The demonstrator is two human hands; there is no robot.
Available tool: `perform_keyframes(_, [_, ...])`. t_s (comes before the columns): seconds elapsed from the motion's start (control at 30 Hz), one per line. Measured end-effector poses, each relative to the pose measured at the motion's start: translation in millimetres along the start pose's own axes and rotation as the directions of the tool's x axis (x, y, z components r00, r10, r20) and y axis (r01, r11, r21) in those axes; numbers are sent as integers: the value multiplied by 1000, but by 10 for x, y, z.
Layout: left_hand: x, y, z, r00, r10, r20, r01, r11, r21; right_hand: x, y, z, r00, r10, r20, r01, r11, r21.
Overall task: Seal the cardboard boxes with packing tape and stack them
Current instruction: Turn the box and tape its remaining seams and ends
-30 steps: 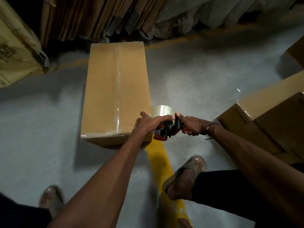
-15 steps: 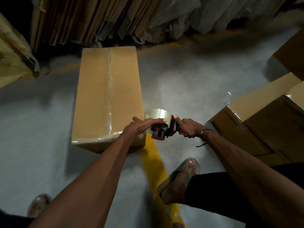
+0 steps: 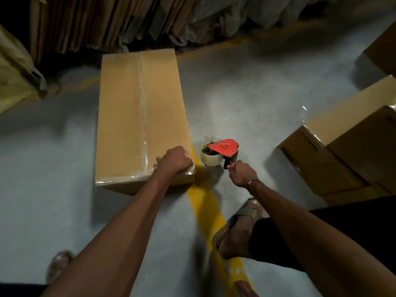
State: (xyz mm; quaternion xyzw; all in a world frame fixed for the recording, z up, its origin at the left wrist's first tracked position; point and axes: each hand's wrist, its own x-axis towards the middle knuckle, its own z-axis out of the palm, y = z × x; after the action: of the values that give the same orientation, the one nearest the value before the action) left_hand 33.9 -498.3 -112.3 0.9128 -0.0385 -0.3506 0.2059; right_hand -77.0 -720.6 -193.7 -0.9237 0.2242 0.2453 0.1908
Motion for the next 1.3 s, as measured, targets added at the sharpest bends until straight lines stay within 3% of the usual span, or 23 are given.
perform_keyframes(0.1, [49, -67, 95, 997, 33, -72, -28, 997, 69, 35, -57, 428, 1000, 23, 15, -24, 998, 61])
perform_keyframes(0.33, [30, -145, 152, 989, 69, -130, -71, 997, -5, 131, -24, 1019, 995, 96, -24, -89, 971, 221])
perform_keyframes(0.7, [71, -225, 117, 980, 149, -135, -150, 989, 1, 38, -91, 1010, 979, 149, 141, -181, 952, 248])
perform_keyframes(0.8, [43, -286, 76, 963, 221, -155, -225, 974, -4, -23, -179, 933, 973, 224, 50, -229, 927, 299])
perform_keyframes(0.87, [17, -353, 24, 945, 287, -155, -295, 955, -29, -118, -340, 763, 950, 284, -133, -210, 891, 404])
perform_keyframes(0.9, [-4, -405, -3, 932, 324, -160, -335, 941, -43, -185, -453, 631, 932, 265, -248, -128, 880, 458])
perform_keyframes(1.0, [-107, -584, -58, 893, 401, -202, -424, 902, -84, -288, -800, 207, 869, -11, -495, 302, 804, 512])
perform_keyframes(1.07, [-179, -715, -78, 871, 422, -253, -451, 890, -66, -320, -1026, -71, 818, -264, -512, 525, 705, 476])
perform_keyframes(1.2, [-289, -948, -109, 828, 479, -292, -501, 865, -2, -322, -1365, -270, 713, -620, -327, 701, 637, 321])
perform_keyframes(1.3, [-341, -1025, -87, 768, 584, -262, -572, 810, 130, -249, -1397, -146, 642, -751, -154, 766, 631, 119])
